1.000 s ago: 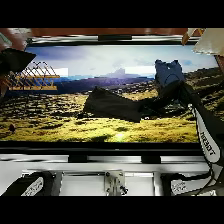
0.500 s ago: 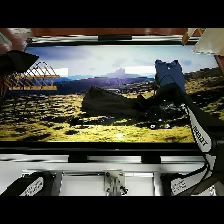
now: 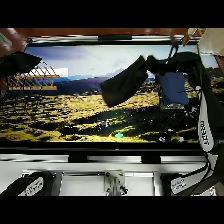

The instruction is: Fold the shirts.

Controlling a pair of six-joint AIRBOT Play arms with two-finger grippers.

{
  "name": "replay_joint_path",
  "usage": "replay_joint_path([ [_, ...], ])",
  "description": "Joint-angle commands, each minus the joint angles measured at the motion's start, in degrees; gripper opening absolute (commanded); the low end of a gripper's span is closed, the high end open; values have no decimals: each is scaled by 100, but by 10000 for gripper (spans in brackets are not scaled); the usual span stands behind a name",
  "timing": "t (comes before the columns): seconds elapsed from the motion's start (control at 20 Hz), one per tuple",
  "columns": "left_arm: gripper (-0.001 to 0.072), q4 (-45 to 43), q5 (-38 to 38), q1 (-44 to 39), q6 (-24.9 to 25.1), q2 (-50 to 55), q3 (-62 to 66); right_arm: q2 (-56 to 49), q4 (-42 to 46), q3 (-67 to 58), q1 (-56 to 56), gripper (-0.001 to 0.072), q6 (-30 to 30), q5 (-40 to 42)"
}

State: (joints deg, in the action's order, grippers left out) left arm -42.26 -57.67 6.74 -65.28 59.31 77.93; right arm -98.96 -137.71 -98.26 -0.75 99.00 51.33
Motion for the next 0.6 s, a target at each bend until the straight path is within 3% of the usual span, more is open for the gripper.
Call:
replay_joint_path([
  [0.0,42,0,-4,0,0,20,-2,-4,-17,-643,-343,76,-560,-1628],
  [0.15,42,0,-4,0,0,20,-2,-4,-22,-800,-710,76,-1182,-2568],
  [0.4,42,0,-4,-46,0,20,-2,-61,-57,-822,-1102,76,-1716,-3998],
  [0.55,42,0,-4,-251,2,33,-2,-275,-52,-822,-1204,76,-2131,-4262],
])
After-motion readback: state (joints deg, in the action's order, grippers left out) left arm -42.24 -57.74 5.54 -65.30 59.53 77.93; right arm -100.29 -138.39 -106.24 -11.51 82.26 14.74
